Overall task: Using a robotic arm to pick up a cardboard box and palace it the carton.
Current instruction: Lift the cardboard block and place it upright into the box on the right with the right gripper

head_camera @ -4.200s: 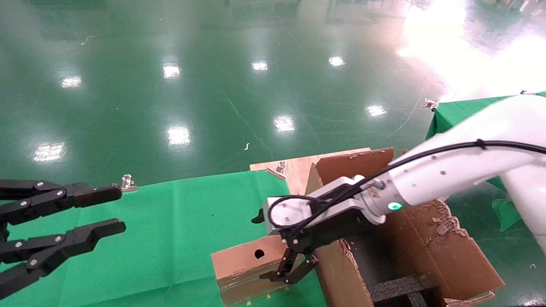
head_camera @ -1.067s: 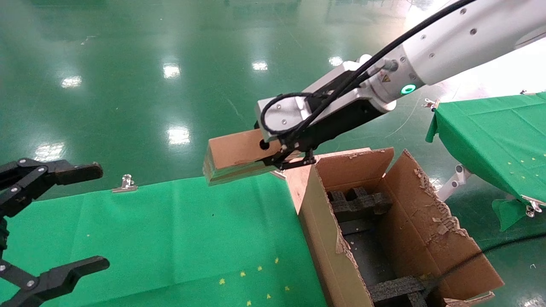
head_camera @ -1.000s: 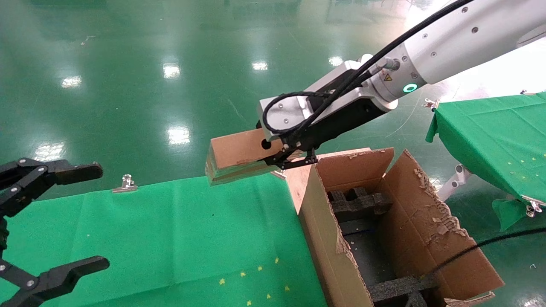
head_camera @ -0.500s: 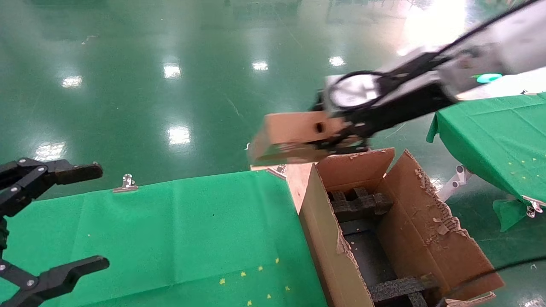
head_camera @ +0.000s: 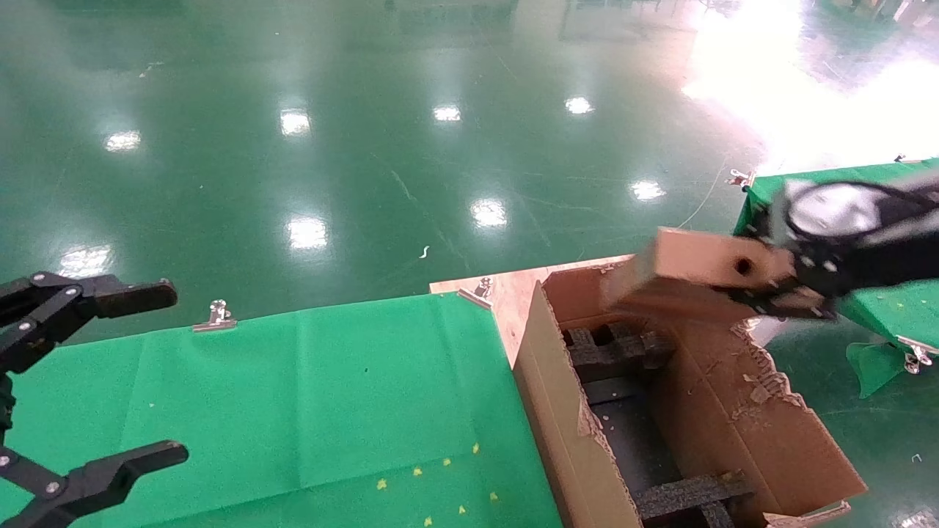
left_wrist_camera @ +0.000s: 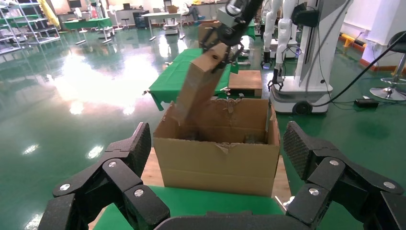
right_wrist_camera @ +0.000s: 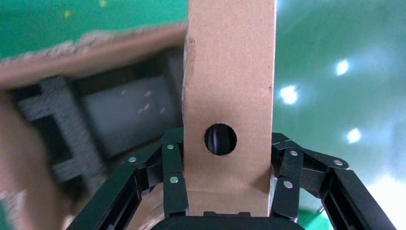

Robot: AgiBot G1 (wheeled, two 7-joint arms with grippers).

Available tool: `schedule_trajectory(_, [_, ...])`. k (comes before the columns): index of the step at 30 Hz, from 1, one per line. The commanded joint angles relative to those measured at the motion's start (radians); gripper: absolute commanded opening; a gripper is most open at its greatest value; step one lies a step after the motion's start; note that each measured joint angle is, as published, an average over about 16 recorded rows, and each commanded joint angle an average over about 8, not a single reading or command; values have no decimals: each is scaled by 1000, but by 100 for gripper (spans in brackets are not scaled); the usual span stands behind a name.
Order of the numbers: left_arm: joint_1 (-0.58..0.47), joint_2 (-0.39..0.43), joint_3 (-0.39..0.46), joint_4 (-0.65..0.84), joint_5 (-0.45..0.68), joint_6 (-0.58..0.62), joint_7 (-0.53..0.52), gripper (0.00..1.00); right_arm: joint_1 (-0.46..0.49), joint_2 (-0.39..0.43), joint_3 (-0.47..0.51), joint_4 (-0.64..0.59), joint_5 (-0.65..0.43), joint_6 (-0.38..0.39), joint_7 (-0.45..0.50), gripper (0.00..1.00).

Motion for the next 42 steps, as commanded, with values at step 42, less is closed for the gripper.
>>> schedule_trajectory(42, [0, 0, 0, 1, -1, -1, 0, 100, -301, 289, -144, 36, 163, 464, 762, 0])
